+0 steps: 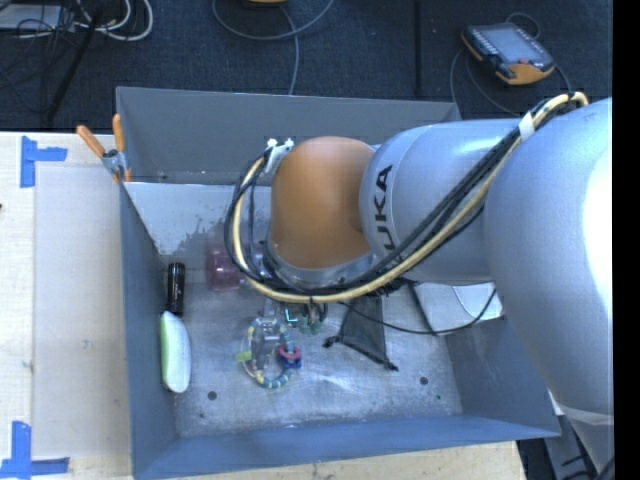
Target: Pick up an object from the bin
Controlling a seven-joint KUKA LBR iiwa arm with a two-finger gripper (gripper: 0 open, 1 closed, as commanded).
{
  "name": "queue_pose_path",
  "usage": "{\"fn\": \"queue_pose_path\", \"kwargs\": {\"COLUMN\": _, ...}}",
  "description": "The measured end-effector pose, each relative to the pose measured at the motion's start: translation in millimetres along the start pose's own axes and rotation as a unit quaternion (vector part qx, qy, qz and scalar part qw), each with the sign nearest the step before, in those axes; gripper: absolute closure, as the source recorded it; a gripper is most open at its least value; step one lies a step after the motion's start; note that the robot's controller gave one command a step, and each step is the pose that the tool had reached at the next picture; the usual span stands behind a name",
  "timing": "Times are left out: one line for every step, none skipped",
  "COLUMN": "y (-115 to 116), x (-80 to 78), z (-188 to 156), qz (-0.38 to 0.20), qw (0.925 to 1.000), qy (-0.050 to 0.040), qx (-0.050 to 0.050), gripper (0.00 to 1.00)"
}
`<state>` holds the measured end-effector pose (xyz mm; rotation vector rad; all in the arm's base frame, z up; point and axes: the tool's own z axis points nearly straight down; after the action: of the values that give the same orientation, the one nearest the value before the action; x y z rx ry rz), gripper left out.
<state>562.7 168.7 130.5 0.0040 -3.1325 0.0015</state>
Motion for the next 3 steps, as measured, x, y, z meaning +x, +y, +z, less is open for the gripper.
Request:
{"fn": "queue_pose_path", "kwargs": {"y": -0.6, "x": -2.0, "z": -4.7, "qz": 0.002, "qw": 1.0000, "qy": -0.0039, "qx": -0.001, "gripper": 0.00}}
{"fn": "queue_pose_path", "kwargs": {"y": -17.1, "x": -8.0, "z": 15.5, "qz": -0.046, "qw": 0.9989, "qy": -0.0072, "qx": -0.001, "gripper": 0.00}}
{"fn": "queue_pose_path", "kwargs": {"y": -23.9, "x": -52.9, "z": 56.7, "qz": -0.200, "qw": 0.9798, "qy": -0.0069, "qx": -0.001, "gripper": 1.00}}
